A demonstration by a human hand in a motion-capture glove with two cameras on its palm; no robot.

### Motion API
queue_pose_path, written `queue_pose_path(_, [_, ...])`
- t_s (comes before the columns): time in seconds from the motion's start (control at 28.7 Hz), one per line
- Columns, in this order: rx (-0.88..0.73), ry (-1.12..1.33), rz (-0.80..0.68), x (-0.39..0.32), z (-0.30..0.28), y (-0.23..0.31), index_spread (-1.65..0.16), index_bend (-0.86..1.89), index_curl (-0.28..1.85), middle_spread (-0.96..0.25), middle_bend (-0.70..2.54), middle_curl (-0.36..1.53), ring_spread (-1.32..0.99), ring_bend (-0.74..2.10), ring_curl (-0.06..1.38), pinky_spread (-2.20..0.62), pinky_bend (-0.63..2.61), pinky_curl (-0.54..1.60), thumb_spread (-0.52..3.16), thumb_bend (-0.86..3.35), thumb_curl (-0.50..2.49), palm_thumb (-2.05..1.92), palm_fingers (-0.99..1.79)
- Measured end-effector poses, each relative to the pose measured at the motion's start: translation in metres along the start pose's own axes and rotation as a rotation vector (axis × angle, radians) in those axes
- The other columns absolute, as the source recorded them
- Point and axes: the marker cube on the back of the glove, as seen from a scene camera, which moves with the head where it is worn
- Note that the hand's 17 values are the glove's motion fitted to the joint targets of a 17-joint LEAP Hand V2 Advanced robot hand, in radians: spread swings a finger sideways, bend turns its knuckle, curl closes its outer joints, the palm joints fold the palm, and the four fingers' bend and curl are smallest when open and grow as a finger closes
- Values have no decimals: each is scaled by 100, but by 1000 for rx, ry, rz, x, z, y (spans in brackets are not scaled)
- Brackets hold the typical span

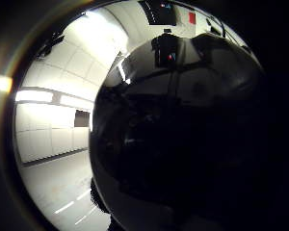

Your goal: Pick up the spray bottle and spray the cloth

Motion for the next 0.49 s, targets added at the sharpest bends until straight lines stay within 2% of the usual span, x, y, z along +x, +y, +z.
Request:
queue_pose_path(0.31, [-104, 11, 38, -9, -16, 15, -26, 28, 50, -19, 65, 57, -22, 69, 50, -30, 49, 43, 110, 8, 50, 98, 137])
queue_pose_path(0.49, [-177, 93, 68, -35, -11, 41, -25, 29, 52, -18, 67, 58, -21, 70, 51, -29, 47, 43, 112, 8, 52, 101, 134])
